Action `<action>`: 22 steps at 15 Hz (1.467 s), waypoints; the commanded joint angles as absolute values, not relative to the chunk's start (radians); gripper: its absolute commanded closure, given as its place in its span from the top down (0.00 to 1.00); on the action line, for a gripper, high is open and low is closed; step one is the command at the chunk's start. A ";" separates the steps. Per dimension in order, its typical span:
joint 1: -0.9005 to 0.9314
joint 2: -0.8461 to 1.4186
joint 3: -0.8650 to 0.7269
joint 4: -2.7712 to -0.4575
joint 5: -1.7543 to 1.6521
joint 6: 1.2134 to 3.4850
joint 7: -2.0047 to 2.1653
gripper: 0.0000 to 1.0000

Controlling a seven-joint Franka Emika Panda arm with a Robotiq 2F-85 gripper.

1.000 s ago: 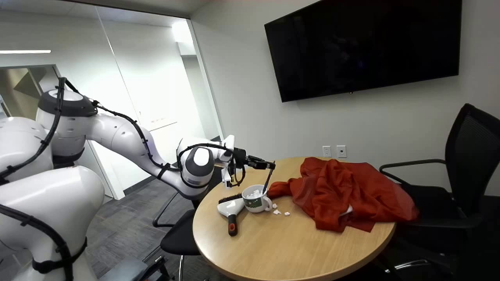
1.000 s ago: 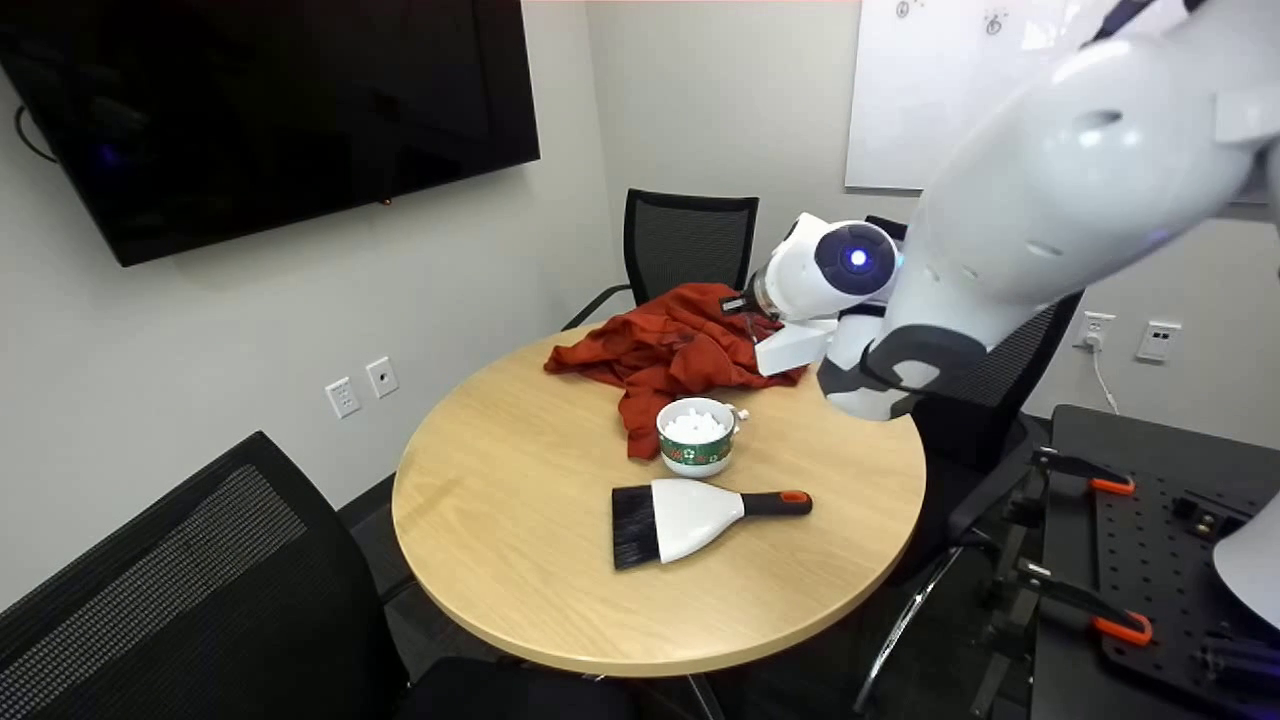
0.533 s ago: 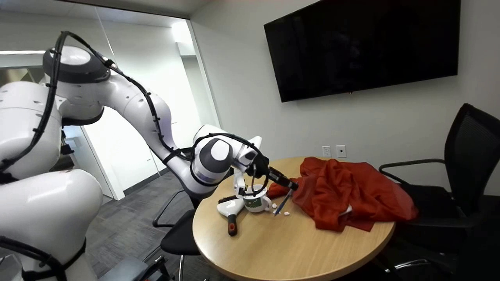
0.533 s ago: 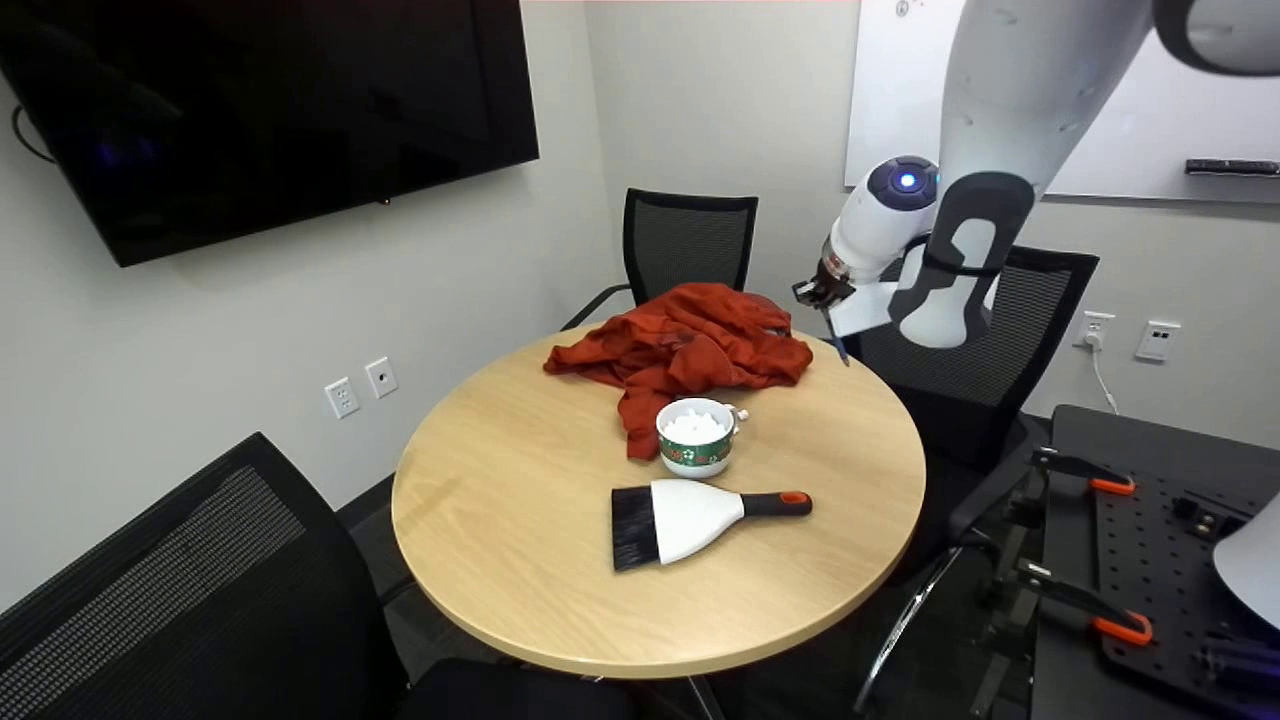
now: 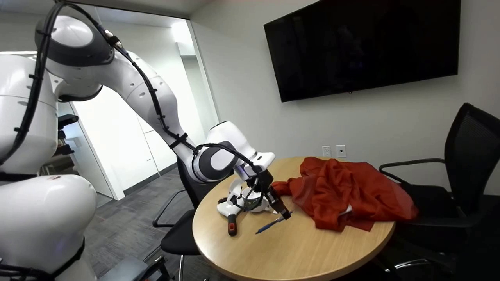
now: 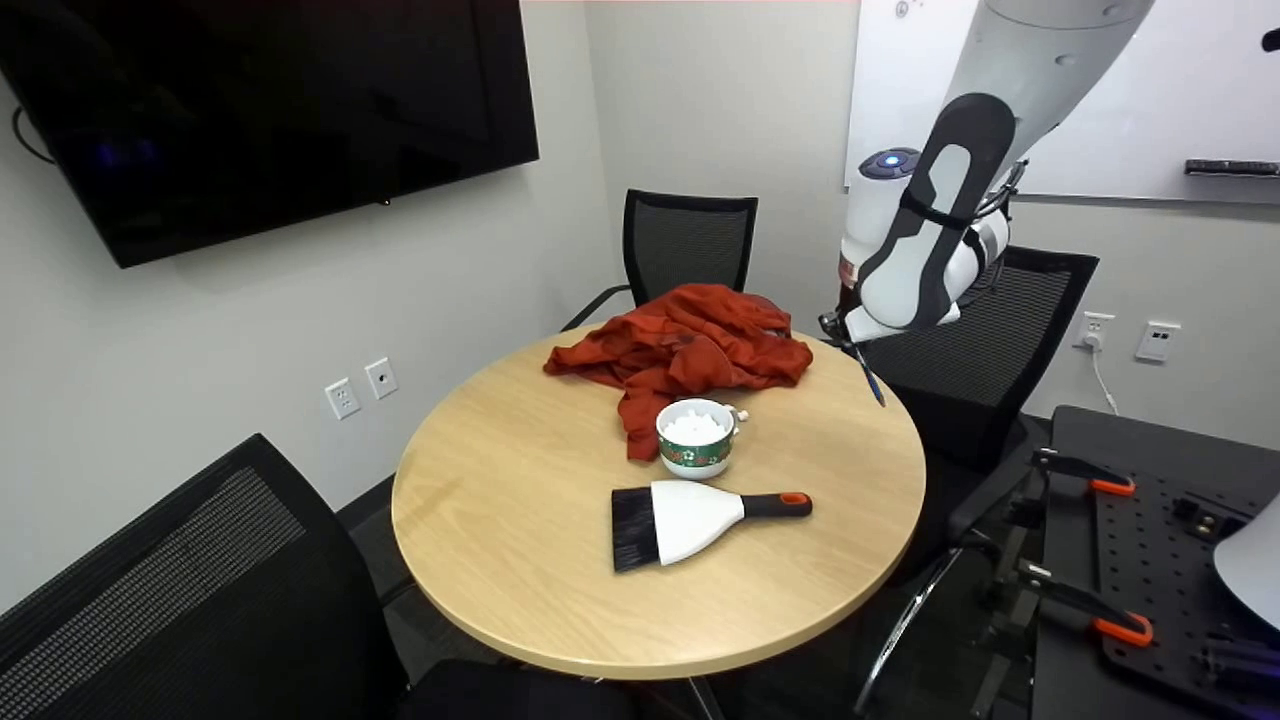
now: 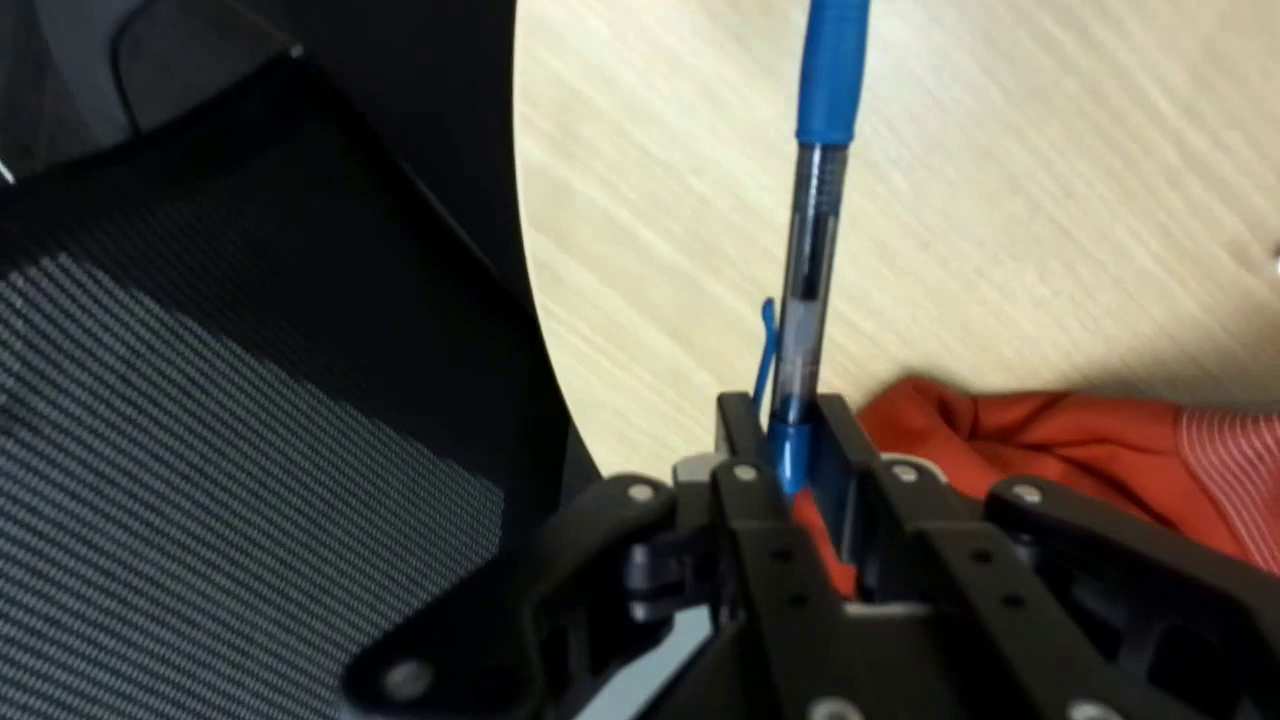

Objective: Use the pen to stir in the pot

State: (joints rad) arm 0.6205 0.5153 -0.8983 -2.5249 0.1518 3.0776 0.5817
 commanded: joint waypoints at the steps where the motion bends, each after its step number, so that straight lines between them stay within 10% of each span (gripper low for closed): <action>1: 0.473 0.422 -0.743 -2.490 0.202 2.920 0.559 0.04; 11: 0.086 0.476 -0.360 -2.408 0.287 2.953 0.649 0.04; 12: 0.079 0.487 -0.355 -2.403 0.285 2.965 0.656 0.42; 21: 0.081 0.527 -0.346 -2.373 0.265 2.964 0.663 0.99; 22: 0.068 0.516 -0.342 -2.379 0.260 2.948 0.641 0.85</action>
State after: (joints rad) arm 0.0764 0.5148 -0.3482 -2.3820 0.2670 2.9471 0.6381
